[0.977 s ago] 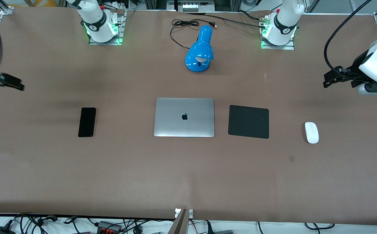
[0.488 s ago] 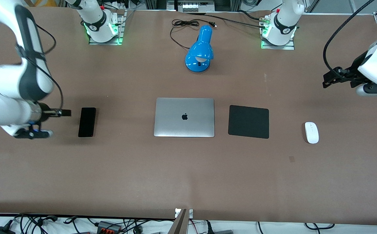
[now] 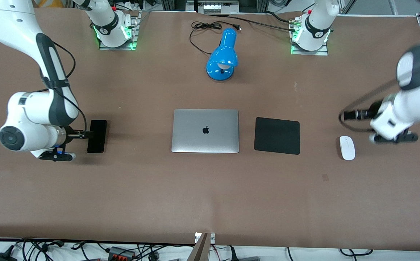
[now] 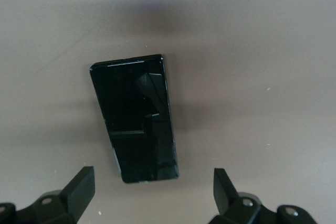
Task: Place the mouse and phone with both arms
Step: 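Reach the right gripper to the black phone while the left gripper reaches the mouse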
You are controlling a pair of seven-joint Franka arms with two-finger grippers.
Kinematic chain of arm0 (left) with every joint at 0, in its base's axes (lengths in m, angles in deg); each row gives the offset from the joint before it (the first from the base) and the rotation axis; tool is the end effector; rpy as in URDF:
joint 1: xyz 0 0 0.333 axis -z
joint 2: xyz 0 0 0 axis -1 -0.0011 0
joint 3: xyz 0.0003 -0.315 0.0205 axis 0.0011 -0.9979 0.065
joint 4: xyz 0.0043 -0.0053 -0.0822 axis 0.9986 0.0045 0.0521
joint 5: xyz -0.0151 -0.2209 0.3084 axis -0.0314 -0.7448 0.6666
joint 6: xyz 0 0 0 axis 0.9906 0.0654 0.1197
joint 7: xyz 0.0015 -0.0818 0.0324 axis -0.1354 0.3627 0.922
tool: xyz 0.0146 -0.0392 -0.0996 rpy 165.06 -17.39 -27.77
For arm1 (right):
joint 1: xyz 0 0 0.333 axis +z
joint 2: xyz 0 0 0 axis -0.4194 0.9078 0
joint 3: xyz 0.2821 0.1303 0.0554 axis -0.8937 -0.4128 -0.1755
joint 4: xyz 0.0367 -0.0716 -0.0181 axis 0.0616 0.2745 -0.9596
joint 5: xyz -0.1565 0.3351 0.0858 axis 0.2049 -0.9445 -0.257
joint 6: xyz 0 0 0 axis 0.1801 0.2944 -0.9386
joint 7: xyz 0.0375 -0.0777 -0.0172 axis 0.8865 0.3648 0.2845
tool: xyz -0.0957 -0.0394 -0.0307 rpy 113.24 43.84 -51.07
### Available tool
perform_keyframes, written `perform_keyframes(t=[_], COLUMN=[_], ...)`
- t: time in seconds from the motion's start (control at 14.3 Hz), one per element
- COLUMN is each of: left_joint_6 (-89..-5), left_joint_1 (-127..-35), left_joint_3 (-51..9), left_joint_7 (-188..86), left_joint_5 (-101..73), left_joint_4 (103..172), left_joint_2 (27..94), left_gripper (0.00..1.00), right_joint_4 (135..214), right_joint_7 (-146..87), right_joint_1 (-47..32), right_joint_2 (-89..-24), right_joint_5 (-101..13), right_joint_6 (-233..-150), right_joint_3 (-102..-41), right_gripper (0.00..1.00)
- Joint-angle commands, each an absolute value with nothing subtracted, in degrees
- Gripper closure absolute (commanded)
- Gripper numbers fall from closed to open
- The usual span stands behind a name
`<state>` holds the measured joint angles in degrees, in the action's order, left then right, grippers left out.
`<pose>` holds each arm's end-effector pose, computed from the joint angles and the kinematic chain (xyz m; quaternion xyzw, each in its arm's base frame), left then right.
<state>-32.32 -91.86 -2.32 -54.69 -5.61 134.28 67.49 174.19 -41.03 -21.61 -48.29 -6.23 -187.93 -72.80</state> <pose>0.6114 0.0264 0.3989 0.9924 0.0476 -0.1133 0.0010 0.6200 -0.0092 0.2518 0.9845 -0.0599 -0.1612 0.0336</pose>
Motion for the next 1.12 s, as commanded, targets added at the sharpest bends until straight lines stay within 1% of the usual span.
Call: perform_keyframes(t=[0.0,0.21,0.42,0.63,0.77,1.05], left_joint_6=[-41.11,-51.49,-62.21,-73.72,-77.00,-77.97], left_joint_1=[-95.72,-99.78,-99.87,-99.96,-99.96,-100.57], left_joint_3=[-2.29,-2.46,-2.46,-2.99,-2.99,-3.08], left_joint_7=[-60.96,-65.48,-65.65,-65.83,-67.58,-69.43], left_joint_5=[-3.93,-3.92,-3.92,-3.83,-3.83,-3.83], left_joint_4=[132.45,134.46,141.57,150.18,152.13,152.23], left_joint_2=[60.63,55.35,55.25,55.60,55.34,54.29], left_gripper=[0.00,0.00,0.00,0.00,0.00,0.00], right_joint_4=[176.83,181.12,184.91,186.85,188.43,191.07], right_joint_7=[-44.79,-44.62,-41.99,-36.45,-35.30,-33.54], right_joint_1=[-20.92,-21.19,-20.84,-20.75,-20.66,-20.75], right_joint_2=[-49.84,-50.01,-50.10,-51.15,-51.68,-51.77], right_joint_5=[-6.90,-9.00,-8.93,-8.93,-8.84,-8.84], right_joint_6=[-190.60,-195.85,-201.22,-202.82,-204.83,-208.97], right_joint_3=[-72.79,-72.79,-72.79,-72.79,-72.79,-72.79], right_gripper=[0.00,0.00,0.00,0.00,0.00,0.00])
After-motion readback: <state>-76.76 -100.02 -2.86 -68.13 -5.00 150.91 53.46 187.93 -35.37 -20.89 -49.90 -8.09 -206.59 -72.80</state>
